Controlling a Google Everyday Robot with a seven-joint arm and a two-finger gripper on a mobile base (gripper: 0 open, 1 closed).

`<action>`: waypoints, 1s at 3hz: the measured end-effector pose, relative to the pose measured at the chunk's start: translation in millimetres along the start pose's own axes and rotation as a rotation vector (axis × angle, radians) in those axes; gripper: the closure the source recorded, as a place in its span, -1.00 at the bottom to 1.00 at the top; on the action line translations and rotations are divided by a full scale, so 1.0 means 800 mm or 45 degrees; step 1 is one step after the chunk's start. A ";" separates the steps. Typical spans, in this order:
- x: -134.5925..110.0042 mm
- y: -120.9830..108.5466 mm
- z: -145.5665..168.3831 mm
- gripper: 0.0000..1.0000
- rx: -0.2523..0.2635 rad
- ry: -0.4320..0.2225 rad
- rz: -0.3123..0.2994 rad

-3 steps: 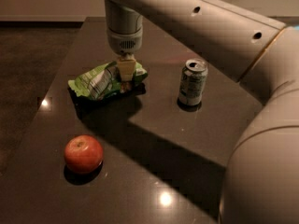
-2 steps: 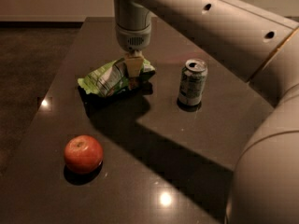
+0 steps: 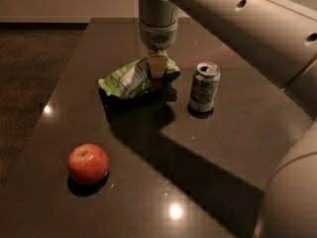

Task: Move green rice chip bag near 7up can

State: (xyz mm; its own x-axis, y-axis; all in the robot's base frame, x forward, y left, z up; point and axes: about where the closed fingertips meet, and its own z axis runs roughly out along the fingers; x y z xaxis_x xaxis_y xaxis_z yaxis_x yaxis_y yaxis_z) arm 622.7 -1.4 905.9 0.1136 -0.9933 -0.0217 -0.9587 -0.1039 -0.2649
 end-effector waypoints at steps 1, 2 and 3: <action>0.021 0.008 -0.005 0.24 -0.012 0.025 0.037; 0.036 0.022 -0.003 -0.25 -0.053 0.033 0.072; 0.044 0.031 -0.001 -0.69 -0.081 0.030 0.092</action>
Offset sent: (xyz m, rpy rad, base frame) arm -0.0290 -0.0489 -0.0081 -0.0288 0.0983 -0.0947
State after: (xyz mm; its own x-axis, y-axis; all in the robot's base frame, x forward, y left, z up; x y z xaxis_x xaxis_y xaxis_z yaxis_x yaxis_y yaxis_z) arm 602.5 -39.0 899.5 0.0382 -0.9992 -0.0152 -0.9788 -0.0343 -0.2020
